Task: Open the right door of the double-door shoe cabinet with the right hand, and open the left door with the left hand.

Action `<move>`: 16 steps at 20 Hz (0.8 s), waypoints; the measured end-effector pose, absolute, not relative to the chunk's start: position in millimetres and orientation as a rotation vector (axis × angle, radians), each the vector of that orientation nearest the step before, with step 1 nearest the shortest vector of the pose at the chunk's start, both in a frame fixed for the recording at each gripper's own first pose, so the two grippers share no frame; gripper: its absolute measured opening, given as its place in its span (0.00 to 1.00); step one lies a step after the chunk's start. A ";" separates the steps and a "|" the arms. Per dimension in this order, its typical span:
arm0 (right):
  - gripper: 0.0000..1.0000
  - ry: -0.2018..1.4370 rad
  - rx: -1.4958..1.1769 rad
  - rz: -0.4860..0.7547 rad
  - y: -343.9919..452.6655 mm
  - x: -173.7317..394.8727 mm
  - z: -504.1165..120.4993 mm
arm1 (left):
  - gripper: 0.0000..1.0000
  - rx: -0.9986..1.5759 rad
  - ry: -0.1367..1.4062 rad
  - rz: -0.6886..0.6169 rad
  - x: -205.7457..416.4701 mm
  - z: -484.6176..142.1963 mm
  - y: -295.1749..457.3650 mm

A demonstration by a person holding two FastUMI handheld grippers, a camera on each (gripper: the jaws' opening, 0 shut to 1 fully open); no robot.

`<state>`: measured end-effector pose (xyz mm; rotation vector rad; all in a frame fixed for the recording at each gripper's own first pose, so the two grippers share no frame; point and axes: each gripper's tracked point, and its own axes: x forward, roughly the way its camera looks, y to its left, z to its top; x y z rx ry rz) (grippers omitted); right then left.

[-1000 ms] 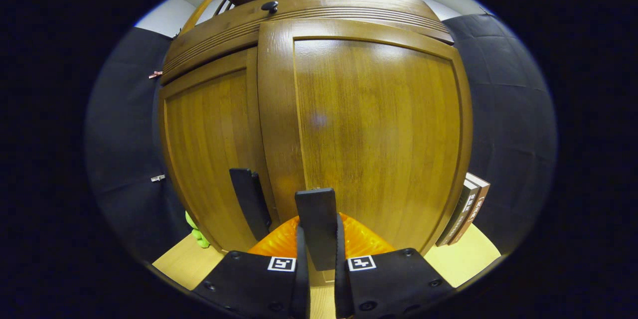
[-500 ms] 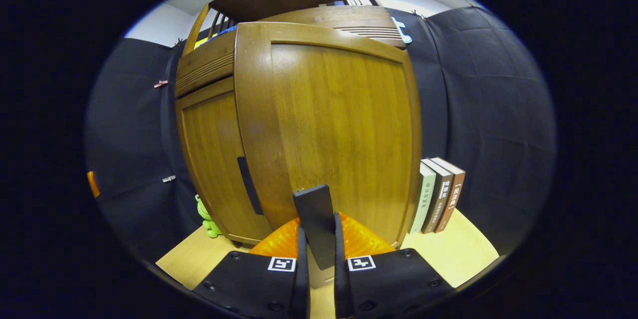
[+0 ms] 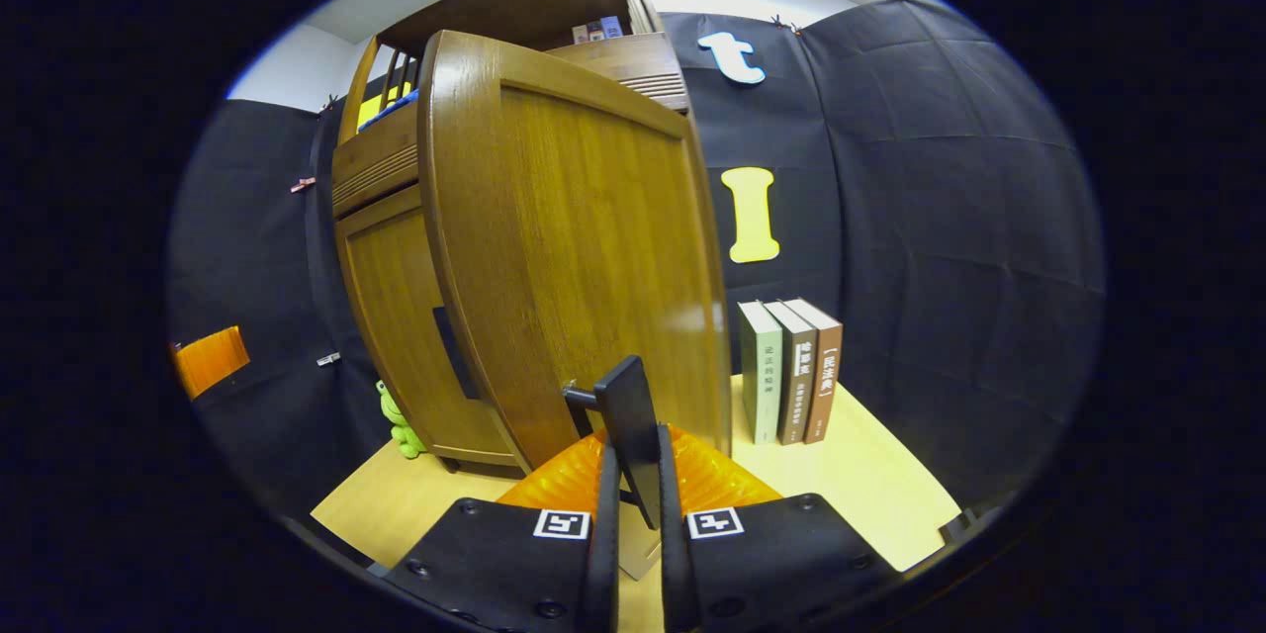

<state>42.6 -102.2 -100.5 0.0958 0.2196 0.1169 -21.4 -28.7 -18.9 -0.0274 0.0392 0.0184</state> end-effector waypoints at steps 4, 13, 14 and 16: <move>0.16 0.216 0.073 0.087 -153.9 47.4 -93.6 | 0.94 -0.033 0.042 0.009 -8.0 -16.9 -57.1; 0.16 0.209 0.016 0.109 -213.8 42.1 -76.4 | 0.92 -0.037 0.061 0.015 20.3 -20.3 -87.5; 0.16 0.207 0.024 0.101 -219.5 42.3 -74.3 | 0.92 -0.036 0.066 0.016 22.3 -23.0 -88.8; 0.16 0.196 0.036 0.086 -228.6 43.2 -71.1 | 0.92 -0.032 0.067 0.014 28.0 -25.7 -91.4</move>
